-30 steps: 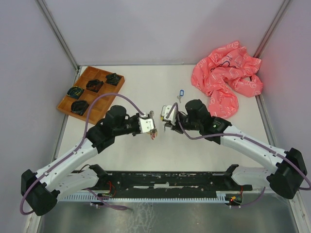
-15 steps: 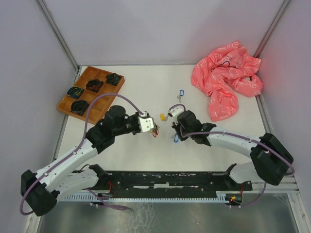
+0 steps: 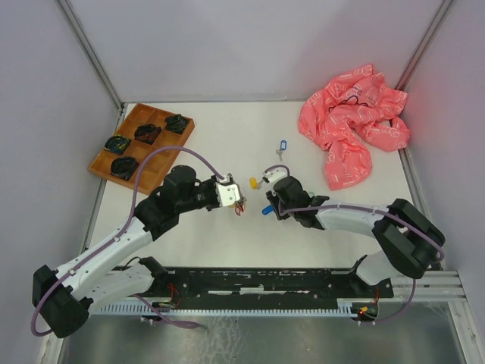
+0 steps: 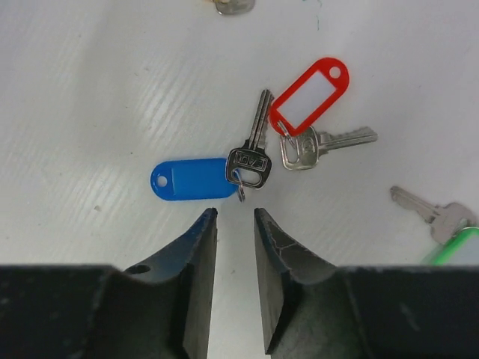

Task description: Put the keys on the keyring

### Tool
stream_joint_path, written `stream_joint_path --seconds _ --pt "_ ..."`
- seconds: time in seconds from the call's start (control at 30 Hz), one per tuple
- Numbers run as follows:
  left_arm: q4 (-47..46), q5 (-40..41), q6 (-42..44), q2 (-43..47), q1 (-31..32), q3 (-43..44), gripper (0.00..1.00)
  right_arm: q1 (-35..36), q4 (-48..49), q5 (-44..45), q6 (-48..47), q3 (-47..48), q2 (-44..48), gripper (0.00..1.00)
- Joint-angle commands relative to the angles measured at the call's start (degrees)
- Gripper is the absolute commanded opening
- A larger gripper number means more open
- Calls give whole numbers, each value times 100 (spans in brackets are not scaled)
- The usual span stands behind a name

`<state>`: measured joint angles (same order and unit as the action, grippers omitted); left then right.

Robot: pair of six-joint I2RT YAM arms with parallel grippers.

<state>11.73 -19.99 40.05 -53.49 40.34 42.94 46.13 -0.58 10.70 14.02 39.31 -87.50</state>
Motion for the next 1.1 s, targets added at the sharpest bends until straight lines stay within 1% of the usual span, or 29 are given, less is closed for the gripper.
stream_joint_path --seconds 0.0,0.13,0.23,0.37,0.53,0.6,0.83,1.07 --pt "-464 -61 -13 109 27 61 3 28 584 -179 -681 -162 979 41" --pt "-460 -116 -50 106 26 78 3 29 706 -694 -1454 -176 1812 48" --pt "-435 -217 -109 72 25 100 3 23 1018 -1165 -1949 -229 2346 50" --pt "-397 -349 -216 -21 25 163 3 28 1479 -1983 -2630 -248 2641 50" --pt "-397 -312 -482 -102 20 267 3 28 1918 -2728 -3134 -241 2684 50" --pt "-402 -281 -647 -145 22 288 3 28 2085 -2923 -3185 -232 2660 49" --pt "-528 -369 -1026 -264 22 331 3 36 2756 -3312 -3018 -159 2407 45" --pt "-610 -357 -1252 -284 27 325 3 101 2756 -3511 -3071 -81 2131 41"
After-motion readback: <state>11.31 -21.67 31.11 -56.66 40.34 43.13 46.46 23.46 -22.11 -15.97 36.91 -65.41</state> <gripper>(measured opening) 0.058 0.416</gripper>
